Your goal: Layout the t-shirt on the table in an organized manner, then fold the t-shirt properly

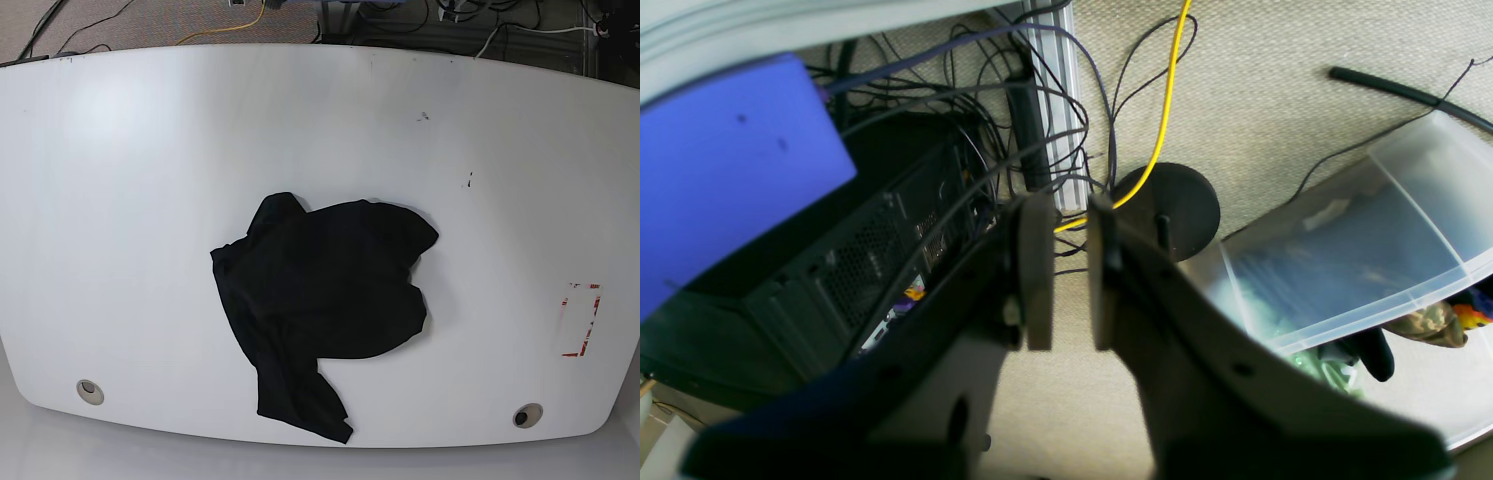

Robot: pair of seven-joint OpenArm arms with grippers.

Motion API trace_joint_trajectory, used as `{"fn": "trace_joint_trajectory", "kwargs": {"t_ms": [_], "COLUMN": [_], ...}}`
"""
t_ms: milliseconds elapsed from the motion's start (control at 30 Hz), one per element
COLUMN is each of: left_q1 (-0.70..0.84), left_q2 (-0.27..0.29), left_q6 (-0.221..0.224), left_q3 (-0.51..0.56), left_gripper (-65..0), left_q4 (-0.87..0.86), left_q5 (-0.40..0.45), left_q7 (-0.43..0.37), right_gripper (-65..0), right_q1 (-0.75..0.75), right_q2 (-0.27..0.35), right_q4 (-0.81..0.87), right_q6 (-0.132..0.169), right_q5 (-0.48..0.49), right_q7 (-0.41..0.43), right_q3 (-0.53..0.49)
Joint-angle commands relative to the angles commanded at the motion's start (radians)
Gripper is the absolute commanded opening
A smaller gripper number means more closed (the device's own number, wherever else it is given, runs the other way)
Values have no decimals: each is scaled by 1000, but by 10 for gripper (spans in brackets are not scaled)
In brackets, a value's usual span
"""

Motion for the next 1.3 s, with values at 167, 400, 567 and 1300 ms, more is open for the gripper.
{"fn": "trace_joint_trajectory", "kwargs": {"t_ms": [167,400,567,1300], "left_q1": [0,0,0,152], "left_q2": [0,0,0,0], "left_q6": [0,0,0,-2], "left_q3": [0,0,0,-5], "left_gripper": [-550,-550,-550,-551], "left_q4": [0,0,0,302], "left_q5": [0,0,0,-6], "left_q7": [0,0,0,0], "right_gripper": [-568,-569,-569,-571], "right_q1": [17,17,17,-77], "right_q2": [0,0,0,0], "right_q4": [-6,-5,-3,40], "right_q6": [0,0,0,0], "right_q5": [0,0,0,0], "right_q7": [0,0,0,189], "right_q3": [0,0,0,2]}}
